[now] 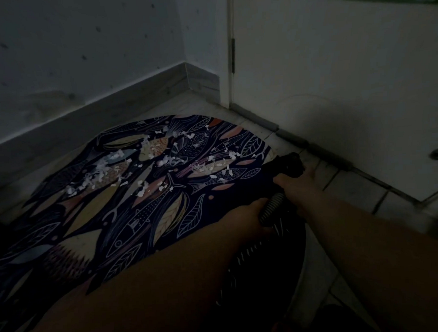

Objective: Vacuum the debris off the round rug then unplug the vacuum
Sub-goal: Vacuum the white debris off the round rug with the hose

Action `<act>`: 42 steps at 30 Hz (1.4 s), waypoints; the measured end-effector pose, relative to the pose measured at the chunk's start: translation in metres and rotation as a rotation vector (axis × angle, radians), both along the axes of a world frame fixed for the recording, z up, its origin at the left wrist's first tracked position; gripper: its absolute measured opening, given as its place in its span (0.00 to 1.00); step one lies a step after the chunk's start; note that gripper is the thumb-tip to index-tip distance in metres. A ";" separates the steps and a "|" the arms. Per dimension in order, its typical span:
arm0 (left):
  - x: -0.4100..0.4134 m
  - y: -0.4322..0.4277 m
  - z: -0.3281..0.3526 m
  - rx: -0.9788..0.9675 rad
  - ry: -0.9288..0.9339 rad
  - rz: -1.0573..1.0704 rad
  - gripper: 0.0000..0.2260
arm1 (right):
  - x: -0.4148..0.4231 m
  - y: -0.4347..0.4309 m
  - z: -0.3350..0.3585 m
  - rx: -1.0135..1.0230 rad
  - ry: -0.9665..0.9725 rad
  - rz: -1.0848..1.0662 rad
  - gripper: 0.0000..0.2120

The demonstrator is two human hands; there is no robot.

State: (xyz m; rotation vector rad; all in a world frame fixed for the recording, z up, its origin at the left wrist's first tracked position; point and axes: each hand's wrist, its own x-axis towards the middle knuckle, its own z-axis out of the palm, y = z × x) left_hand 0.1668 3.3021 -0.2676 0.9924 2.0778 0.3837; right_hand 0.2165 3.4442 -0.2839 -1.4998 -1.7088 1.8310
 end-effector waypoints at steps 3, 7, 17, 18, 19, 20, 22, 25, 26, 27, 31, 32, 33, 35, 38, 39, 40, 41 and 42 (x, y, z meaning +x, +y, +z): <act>0.000 0.003 0.000 -0.007 -0.007 -0.006 0.36 | 0.000 0.003 -0.003 -0.005 0.005 0.010 0.43; -0.002 0.002 0.002 -0.009 0.007 0.006 0.35 | -0.004 0.006 -0.004 -0.018 0.001 0.059 0.42; -0.003 -0.015 0.007 -0.018 -0.003 0.073 0.35 | -0.018 -0.002 0.003 -0.023 -0.063 0.231 0.41; -0.001 -0.017 0.007 -0.014 -0.007 0.084 0.35 | -0.018 -0.004 0.004 -0.025 -0.067 0.248 0.41; 0.001 -0.019 0.007 -0.012 -0.012 0.092 0.35 | -0.018 -0.006 0.005 -0.028 -0.066 0.257 0.42; 0.002 -0.021 0.007 -0.013 -0.016 0.098 0.35 | -0.017 -0.007 0.005 -0.027 -0.067 0.268 0.43; 0.006 -0.026 0.007 -0.023 -0.015 0.097 0.35 | -0.015 -0.013 0.007 -0.029 -0.075 0.290 0.43; 0.010 -0.034 0.010 -0.031 -0.001 0.091 0.35 | -0.014 -0.021 0.007 -0.021 -0.086 0.307 0.41; 0.011 -0.037 0.011 -0.027 0.005 0.088 0.35 | -0.015 -0.022 0.007 -0.024 -0.088 0.310 0.41; 0.011 -0.040 0.012 -0.026 0.011 0.086 0.35 | -0.014 -0.025 0.008 -0.030 -0.094 0.318 0.41; 0.013 -0.051 0.015 -0.021 0.011 0.103 0.35 | -0.012 -0.035 0.014 -0.066 -0.111 0.353 0.42; 0.014 -0.054 0.015 -0.019 0.007 0.109 0.35 | -0.011 -0.038 0.015 -0.064 -0.108 0.365 0.42; 0.014 -0.057 0.015 -0.015 0.005 0.116 0.35 | -0.011 -0.042 0.016 -0.062 -0.107 0.377 0.42; 0.016 -0.064 0.015 -0.003 0.006 0.133 0.35 | -0.011 -0.048 0.017 -0.067 -0.109 0.392 0.42; 0.018 -0.073 0.013 0.009 0.010 0.148 0.34 | -0.012 -0.056 0.017 -0.089 -0.092 0.409 0.43; 0.018 -0.076 0.013 0.011 0.009 0.153 0.34 | -0.012 -0.058 0.017 -0.095 -0.086 0.419 0.44; 0.018 -0.078 0.011 0.013 0.007 0.161 0.34 | -0.012 -0.061 0.017 -0.097 -0.079 0.433 0.44; 0.018 -0.081 0.010 0.015 0.007 0.171 0.34 | -0.013 -0.064 0.016 -0.100 -0.072 0.443 0.43; 0.018 -0.084 0.009 0.018 0.011 0.179 0.34 | -0.014 -0.066 0.016 -0.101 -0.067 0.451 0.43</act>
